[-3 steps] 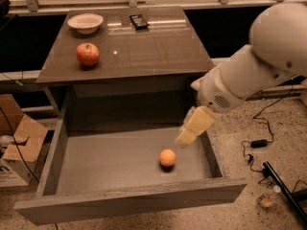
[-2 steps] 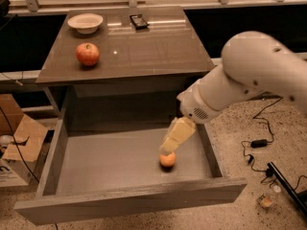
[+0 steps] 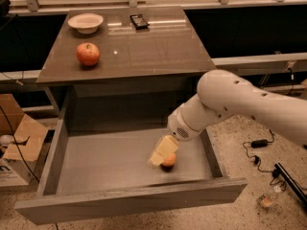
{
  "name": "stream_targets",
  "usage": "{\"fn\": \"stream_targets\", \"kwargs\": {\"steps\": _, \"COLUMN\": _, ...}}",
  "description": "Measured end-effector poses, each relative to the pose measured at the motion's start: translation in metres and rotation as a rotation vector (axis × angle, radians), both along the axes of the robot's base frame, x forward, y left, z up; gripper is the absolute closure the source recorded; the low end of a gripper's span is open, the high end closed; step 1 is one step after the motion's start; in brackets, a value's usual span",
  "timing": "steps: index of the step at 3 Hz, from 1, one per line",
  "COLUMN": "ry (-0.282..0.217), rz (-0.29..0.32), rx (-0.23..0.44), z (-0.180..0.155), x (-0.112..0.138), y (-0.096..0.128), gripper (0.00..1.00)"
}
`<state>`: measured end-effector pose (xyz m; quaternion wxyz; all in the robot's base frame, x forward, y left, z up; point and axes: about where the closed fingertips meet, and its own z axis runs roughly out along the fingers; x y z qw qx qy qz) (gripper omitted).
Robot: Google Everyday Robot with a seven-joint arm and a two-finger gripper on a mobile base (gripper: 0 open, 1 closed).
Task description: Pick orange from top drawer and place on counter
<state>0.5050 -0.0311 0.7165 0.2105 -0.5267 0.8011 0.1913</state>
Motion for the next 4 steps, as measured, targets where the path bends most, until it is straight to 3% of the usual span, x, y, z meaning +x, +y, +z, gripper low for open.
{"fn": "stream_targets", "kwargs": {"steps": 2, "ry": 0.114, "rz": -0.073, "rx": 0.019, "z": -0.088, "x": -0.01, "y": -0.001, "gripper": 0.0}}
{"fn": "stream_targets", "kwargs": {"steps": 3, "ry": 0.141, "rz": -0.114, "rx": 0.015, "z": -0.112, "x": -0.012, "y": -0.008, "gripper": 0.18}}
{"fn": "stream_targets", "kwargs": {"steps": 4, "ry": 0.138, "rz": -0.135, "rx": 0.008, "z": -0.114, "x": -0.015, "y": -0.013, "gripper": 0.42}}
